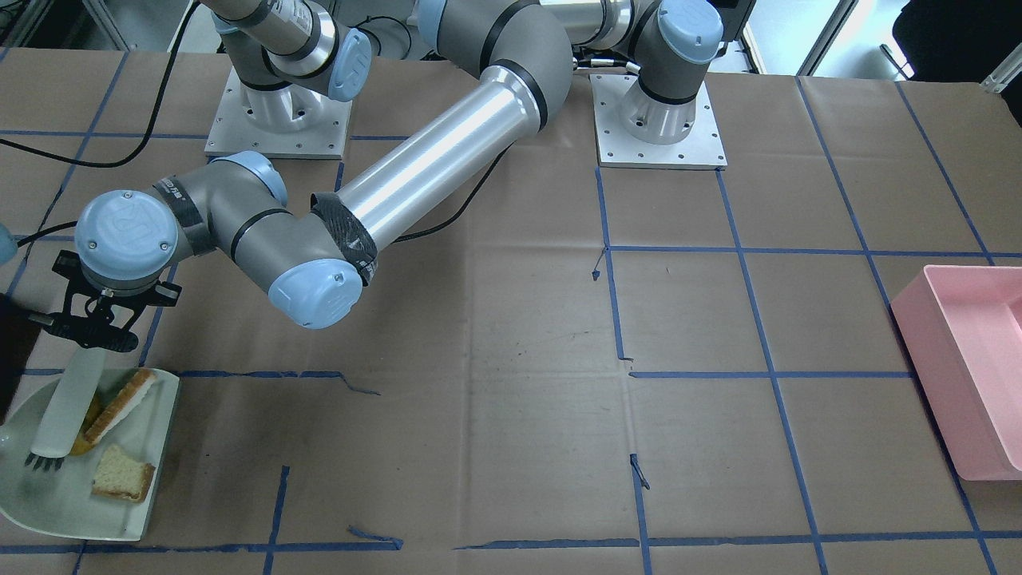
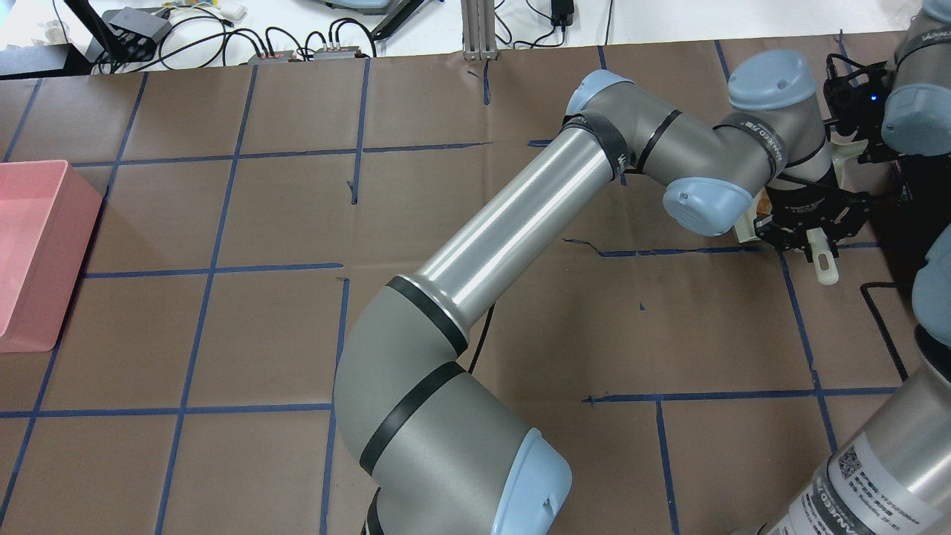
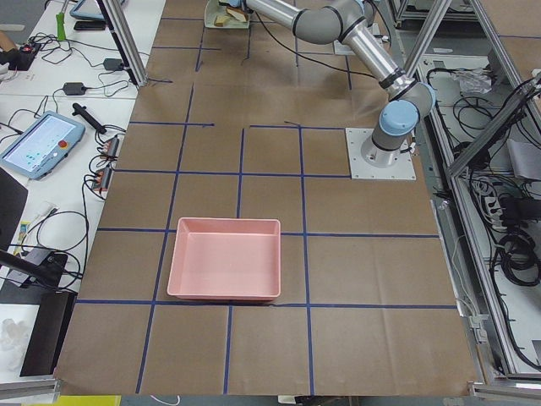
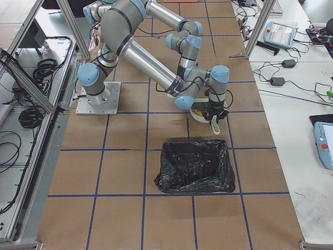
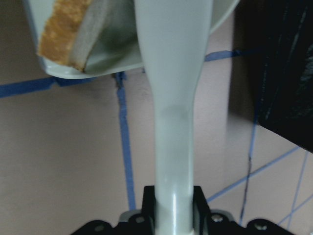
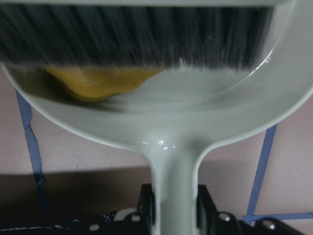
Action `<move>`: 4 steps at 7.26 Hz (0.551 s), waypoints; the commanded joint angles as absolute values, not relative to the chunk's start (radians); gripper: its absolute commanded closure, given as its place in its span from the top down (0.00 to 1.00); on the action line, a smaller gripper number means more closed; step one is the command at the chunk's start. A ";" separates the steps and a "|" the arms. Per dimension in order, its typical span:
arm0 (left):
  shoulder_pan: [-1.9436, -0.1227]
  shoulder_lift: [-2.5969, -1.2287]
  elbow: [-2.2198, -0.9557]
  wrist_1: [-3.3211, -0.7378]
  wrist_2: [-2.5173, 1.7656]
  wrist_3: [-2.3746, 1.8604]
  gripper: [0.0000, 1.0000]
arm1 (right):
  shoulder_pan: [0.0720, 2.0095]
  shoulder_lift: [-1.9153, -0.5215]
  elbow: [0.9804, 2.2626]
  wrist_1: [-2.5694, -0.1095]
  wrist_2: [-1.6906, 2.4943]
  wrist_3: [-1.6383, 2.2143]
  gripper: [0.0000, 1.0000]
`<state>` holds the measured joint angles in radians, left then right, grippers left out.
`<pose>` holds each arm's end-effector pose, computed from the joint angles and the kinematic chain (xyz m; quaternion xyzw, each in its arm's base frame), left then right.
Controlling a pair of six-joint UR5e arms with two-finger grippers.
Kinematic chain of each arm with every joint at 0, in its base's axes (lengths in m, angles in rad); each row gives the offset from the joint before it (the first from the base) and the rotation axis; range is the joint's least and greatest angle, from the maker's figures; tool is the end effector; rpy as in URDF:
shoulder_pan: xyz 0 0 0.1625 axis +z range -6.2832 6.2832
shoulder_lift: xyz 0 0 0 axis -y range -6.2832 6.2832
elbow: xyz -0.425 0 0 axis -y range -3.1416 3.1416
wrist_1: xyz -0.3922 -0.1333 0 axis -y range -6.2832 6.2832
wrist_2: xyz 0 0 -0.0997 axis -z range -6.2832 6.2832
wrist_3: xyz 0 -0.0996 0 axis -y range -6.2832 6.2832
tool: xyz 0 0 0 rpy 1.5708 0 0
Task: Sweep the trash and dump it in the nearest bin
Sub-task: 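Sweep the potato into the dustpan with the brush in the left gripper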
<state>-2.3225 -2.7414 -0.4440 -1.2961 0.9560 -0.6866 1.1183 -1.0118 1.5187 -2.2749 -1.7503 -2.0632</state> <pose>-0.7532 -0.5264 0.2545 -0.0656 -0.9451 -0.1154 0.2985 -0.1957 -0.6668 0.2558 0.7086 -0.6931 -0.0547 0.1207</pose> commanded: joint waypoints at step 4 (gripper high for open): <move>-2.313 -2.721 -0.378 -1.372 1.006 -0.689 0.04 | 1.118 -1.014 1.519 -2.275 -1.747 -2.065 0.00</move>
<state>-2.3168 -2.7329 -0.4060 -1.3155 0.9669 -0.6894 1.1183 -1.0139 1.5186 -2.2749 -1.7478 -2.0645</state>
